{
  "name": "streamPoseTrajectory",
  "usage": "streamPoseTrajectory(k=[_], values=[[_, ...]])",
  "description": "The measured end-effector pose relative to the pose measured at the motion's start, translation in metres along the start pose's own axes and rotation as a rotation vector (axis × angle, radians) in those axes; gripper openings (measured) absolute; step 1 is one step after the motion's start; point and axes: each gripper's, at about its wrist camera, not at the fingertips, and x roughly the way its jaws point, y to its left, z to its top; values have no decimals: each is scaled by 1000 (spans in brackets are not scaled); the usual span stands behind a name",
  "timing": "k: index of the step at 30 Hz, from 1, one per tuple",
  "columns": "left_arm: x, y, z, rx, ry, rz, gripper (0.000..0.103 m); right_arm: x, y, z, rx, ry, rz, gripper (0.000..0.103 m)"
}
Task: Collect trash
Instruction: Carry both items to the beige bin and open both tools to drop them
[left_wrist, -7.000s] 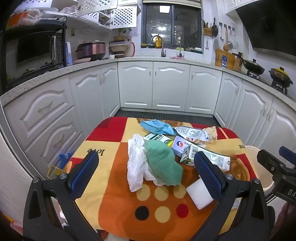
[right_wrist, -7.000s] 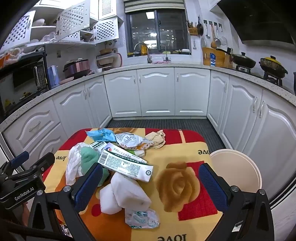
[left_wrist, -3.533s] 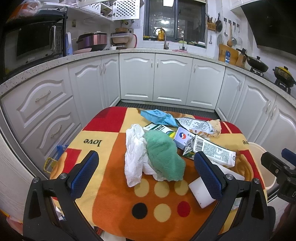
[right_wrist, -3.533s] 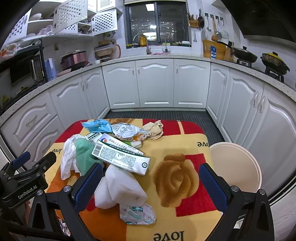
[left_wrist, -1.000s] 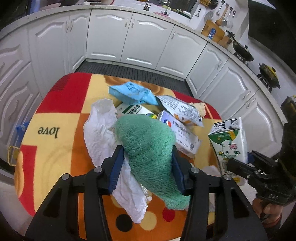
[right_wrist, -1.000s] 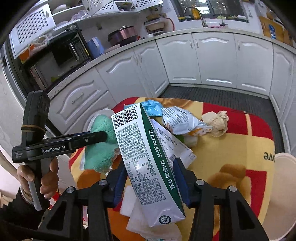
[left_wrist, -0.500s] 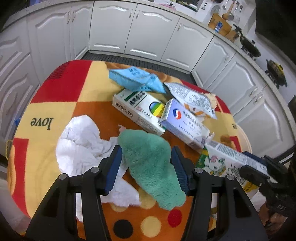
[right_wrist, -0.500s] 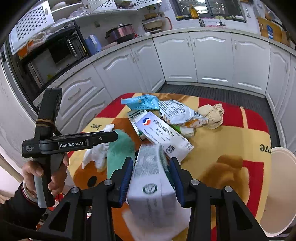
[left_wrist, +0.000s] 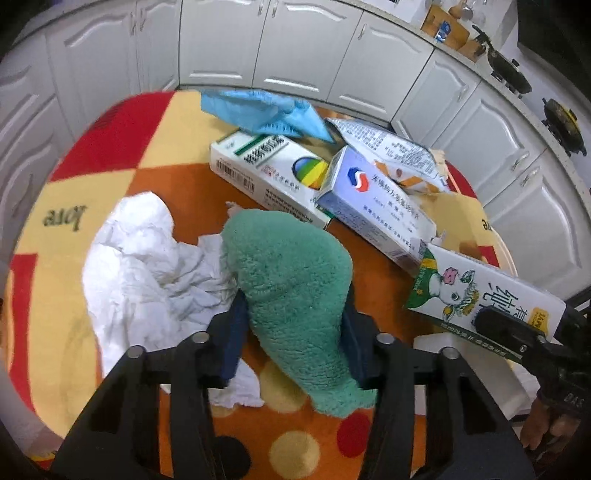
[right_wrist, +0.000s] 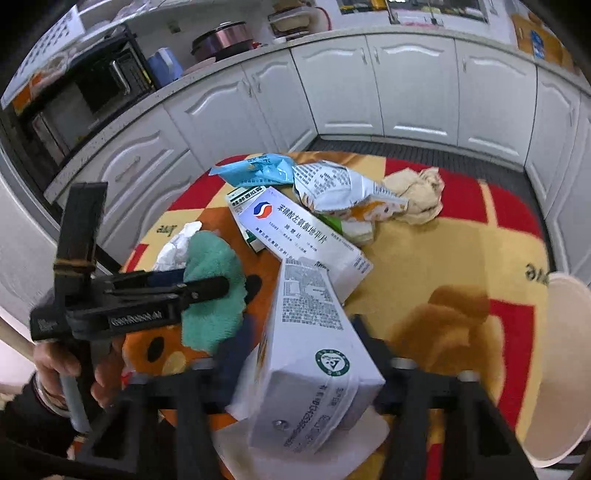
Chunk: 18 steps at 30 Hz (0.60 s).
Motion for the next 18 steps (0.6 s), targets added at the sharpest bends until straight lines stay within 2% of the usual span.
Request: streamPoseTrajectory(k=[6, 10, 18], values=[[-46, -13, 7, 41, -101, -45, 39, -37, -4, 1, 26, -112, 29, 43], [-66, -33, 12, 89, -133, -72, 39, -61, -6, 2, 37, -165, 21, 43], [-71, -102, 21, 187, -135, -154, 39, -106, -34, -13, 85, -233, -106, 43]])
